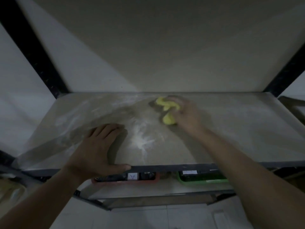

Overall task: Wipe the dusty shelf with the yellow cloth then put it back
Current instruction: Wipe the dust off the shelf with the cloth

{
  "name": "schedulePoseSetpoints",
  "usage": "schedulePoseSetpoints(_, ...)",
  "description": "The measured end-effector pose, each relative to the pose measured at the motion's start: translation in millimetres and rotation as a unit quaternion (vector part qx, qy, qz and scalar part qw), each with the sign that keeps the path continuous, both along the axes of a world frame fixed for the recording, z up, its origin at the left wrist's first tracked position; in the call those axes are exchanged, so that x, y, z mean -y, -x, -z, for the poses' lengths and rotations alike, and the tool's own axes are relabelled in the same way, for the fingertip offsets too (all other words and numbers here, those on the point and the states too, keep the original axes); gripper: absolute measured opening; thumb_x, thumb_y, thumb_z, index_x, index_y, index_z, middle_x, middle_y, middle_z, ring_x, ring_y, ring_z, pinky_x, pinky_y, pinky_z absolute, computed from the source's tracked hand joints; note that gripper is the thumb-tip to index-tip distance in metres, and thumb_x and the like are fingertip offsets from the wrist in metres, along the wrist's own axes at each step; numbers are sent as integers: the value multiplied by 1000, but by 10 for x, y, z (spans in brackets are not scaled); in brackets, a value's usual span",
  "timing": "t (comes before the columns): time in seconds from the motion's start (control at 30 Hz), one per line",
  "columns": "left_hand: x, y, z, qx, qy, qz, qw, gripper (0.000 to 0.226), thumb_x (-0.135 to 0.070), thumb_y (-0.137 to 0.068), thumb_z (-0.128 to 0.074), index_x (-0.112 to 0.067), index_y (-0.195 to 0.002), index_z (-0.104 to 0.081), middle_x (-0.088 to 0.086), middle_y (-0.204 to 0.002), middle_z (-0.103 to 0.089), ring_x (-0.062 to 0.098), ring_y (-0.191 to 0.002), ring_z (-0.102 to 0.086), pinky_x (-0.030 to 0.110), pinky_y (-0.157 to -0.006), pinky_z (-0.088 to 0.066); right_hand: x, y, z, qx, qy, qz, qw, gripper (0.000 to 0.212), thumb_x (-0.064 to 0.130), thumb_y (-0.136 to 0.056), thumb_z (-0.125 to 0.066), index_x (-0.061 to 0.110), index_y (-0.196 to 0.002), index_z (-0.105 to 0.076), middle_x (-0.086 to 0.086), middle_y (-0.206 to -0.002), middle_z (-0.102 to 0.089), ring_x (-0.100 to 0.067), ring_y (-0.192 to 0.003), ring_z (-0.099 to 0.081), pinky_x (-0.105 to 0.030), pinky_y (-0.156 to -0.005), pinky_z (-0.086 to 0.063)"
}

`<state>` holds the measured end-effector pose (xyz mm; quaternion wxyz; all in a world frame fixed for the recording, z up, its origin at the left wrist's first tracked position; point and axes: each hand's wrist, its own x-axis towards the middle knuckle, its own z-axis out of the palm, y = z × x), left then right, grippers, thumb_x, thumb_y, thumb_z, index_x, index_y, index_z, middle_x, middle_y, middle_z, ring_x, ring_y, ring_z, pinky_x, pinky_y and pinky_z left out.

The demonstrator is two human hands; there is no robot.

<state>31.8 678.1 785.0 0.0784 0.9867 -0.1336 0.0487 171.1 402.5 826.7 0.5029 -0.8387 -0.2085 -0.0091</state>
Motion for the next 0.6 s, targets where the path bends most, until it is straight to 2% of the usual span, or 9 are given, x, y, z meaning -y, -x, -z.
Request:
schedulePoseSetpoints(0.03, -6, 0, 9, 1, -1, -1, 1000, 113, -96, -73, -45, -13, -150, -48, 2, -155, -45, 24, -140, -43, 43, -115, -31, 230, -161, -36, 21, 21, 44, 999, 42, 8, -77, -55, 1, -117, -65, 3, -111, -63, 21, -87, -58, 2, -73, -44)
schedulePoseSetpoints(0.07, -13, -2, 18, 2, -2, -2, 1000, 114, -96, -73, -46, -14, -151, -47, 2, -156, -44, 23, -142, -42, 42, -116, -30, 434, -331, -63, 28, 65, 88, 994, 47, 12, -76, -55, 1, -121, -63, 1, -117, -63, 14, -98, -61, -6, -81, -48)
schedulePoseSetpoints(0.13, -18, -5, 28, 4, -7, -5, 1000, 115, -96, -72, -46, -14, -152, -45, 1, -158, -42, 23, -144, -40, 41, -118, -27, 686, -644, -15, -10, 181, 168, 969, 47, 12, -81, -57, 8, -127, -60, -11, -128, -62, -22, -117, -61, -37, -97, -51)
schedulePoseSetpoints(0.17, -21, -7, 31, 3, -10, -6, 1000, 115, -97, -72, -46, -14, -153, -44, 1, -158, -41, 22, -145, -38, 40, -119, -26, 712, -741, 53, -28, 233, 187, 954, 47, 8, -82, -59, 11, -129, -59, -14, -131, -60, -32, -119, -58, -44, -99, -48)
schedulePoseSetpoints(0.23, -30, -11, 40, -1, -11, -8, 1000, 116, -98, -72, -45, -16, -154, -42, -1, -160, -39, 21, -146, -36, 41, -121, -25, 551, -770, 193, -28, 281, 197, 939, 46, 9, -85, -58, 14, -131, -57, -16, -134, -57, -36, -120, -55, -44, -101, -46)
schedulePoseSetpoints(0.3, -33, -12, 48, -2, -10, -6, 1000, 115, -98, -72, -45, -17, -154, -42, -2, -159, -39, 21, -146, -37, 41, -121, -26, 213, -591, 278, -23, 268, 190, 944, 42, 13, -91, -52, 15, -132, -56, -16, -133, -55, -36, -121, -53, -42, -103, -44)
schedulePoseSetpoints(0.43, -30, 12, 29, -3, -2, -4, 1000, 113, -96, -72, -48, -17, -153, -44, -1, -156, -42, 22, -144, -40, 43, -120, -29, -527, -73, 331, 125, 247, 58, 959, 39, 18, -84, -58, 23, -122, -65, -5, -127, -63, -29, -111, -60, -34, -94, -49)
schedulePoseSetpoints(0.53, -2, 23, -32, 17, -8, 5, 1000, 110, -91, -73, -56, -10, -148, -49, 5, -154, -45, 27, -143, -42, 48, -121, -30, -613, -30, 248, 83, 208, -53, 973, 43, 7, -82, -58, 15, -123, -65, -7, -130, -61, -25, -115, -58, -28, -100, -43)
schedulePoseSetpoints(0.6, -62, 79, -91, 30, 7, -8, 999, 108, -88, -77, -54, -7, -148, -50, 9, -156, -45, 30, -146, -40, 51, -122, -28, -448, -163, 160, 104, 181, -48, 977, 46, -2, -78, -58, 9, -123, -64, -13, -128, -62, -29, -116, -59, -30, -102, -42)
